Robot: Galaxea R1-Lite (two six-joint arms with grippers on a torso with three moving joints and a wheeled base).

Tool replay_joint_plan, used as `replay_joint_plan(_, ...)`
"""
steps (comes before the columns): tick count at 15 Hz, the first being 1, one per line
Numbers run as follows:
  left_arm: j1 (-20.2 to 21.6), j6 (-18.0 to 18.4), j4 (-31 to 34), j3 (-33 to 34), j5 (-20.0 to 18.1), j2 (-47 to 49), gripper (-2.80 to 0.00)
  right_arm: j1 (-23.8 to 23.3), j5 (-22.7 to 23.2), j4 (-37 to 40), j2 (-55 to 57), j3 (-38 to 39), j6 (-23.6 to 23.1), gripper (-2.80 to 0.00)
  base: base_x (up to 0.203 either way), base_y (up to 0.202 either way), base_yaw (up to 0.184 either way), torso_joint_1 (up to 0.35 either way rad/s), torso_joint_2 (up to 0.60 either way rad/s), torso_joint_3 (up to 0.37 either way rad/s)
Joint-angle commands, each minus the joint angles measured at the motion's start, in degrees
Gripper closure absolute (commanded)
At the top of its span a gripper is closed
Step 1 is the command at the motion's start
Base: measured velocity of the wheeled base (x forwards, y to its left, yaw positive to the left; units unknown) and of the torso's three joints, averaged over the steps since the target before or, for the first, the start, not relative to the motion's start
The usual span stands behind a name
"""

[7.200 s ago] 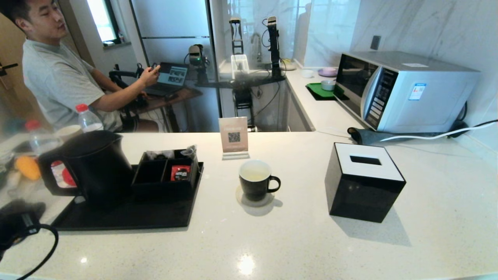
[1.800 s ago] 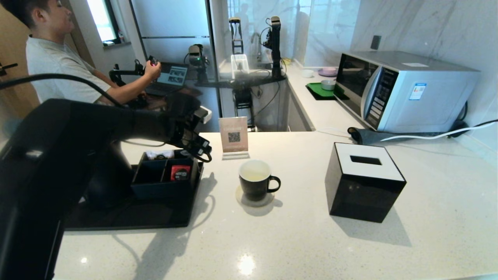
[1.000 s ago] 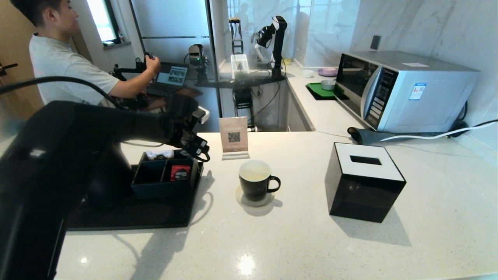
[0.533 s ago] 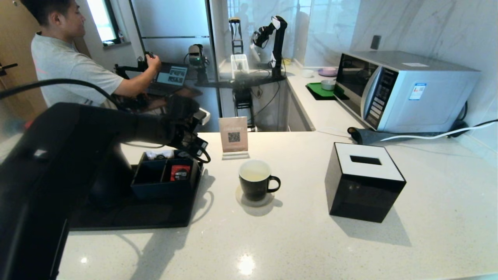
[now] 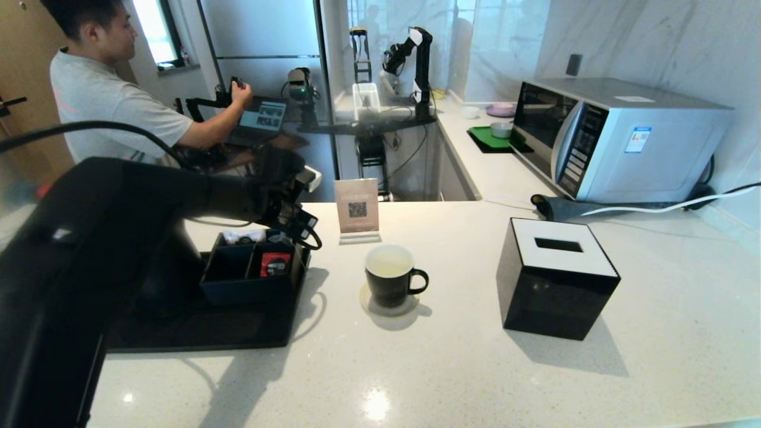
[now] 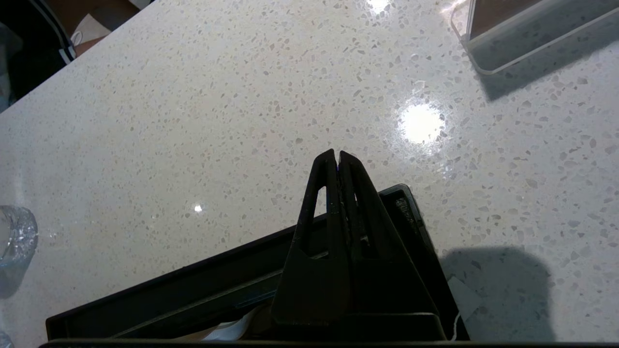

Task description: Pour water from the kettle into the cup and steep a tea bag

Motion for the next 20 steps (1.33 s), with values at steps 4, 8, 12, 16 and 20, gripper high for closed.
replay_joint_plan(4, 0.0, 0.1, 0.0, -0.1, 0.1, -1.5, 0.00, 0.0, 0.0, 0.0, 0.1, 0.0, 0.0, 0.00, 0.000, 0.000, 0.000, 0.000, 0.00, 0.000)
replay_joint_plan(8, -0.1, 0.1, 0.0, 0.0, 0.1, -3.4, 0.00, 0.0, 0.0, 0.0, 0.1, 0.0, 0.0, 0.00, 0.000, 0.000, 0.000, 0.000, 0.00, 0.000)
replay_joint_plan(12, -0.5, 0.0, 0.0, 0.4, 0.2, -5.2, 0.00, 0.0, 0.0, 0.0, 0.1, 0.0, 0.0, 0.00, 0.000, 0.000, 0.000, 0.000, 0.00, 0.000)
replay_joint_plan(16, -1.1, 0.0, 0.0, 0.6, 0.1, -7.0, 0.00, 0.0, 0.0, 0.0, 0.1, 0.0, 0.0, 0.00, 0.000, 0.000, 0.000, 0.000, 0.00, 0.000)
replay_joint_plan(20, -2.2, -0.1, 0.0, 0.6, 0.1, -8.8, 0.00, 0.0, 0.0, 0.0, 0.1, 0.0, 0.0, 0.00, 0.000, 0.000, 0.000, 0.000, 0.00, 0.000)
